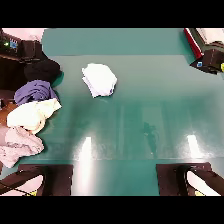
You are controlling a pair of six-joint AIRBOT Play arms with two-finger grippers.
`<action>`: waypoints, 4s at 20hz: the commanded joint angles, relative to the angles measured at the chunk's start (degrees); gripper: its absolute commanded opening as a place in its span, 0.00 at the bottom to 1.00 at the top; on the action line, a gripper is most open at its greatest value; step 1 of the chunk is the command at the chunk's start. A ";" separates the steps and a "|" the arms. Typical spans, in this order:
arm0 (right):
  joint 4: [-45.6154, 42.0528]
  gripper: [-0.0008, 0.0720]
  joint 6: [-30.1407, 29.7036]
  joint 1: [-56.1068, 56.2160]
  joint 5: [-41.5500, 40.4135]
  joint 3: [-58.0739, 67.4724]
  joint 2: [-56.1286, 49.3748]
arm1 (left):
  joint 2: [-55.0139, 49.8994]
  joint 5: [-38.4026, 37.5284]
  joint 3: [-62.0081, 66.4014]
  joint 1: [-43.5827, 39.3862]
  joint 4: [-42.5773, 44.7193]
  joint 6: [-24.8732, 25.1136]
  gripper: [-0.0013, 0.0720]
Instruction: Fold the shirts.
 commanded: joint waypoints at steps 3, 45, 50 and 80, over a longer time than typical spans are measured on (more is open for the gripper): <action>0.00 0.04 0.04 0.04 0.07 -0.13 -0.13 | -0.09 0.00 0.00 0.04 0.04 0.02 0.06; 0.46 0.04 0.04 0.04 -2.71 -0.13 -0.09 | -39.30 25.64 1.60 -4.11 -24.02 2.25 0.06; 0.00 0.04 0.04 0.00 -4.17 5.42 -0.09 | -33.38 11.04 18.40 -7.10 -27.80 10.88 0.05; -1.68 0.04 0.02 0.04 0.28 15.69 -0.11 | -7.56 6.38 -30.16 -14.10 -12.20 9.03 0.92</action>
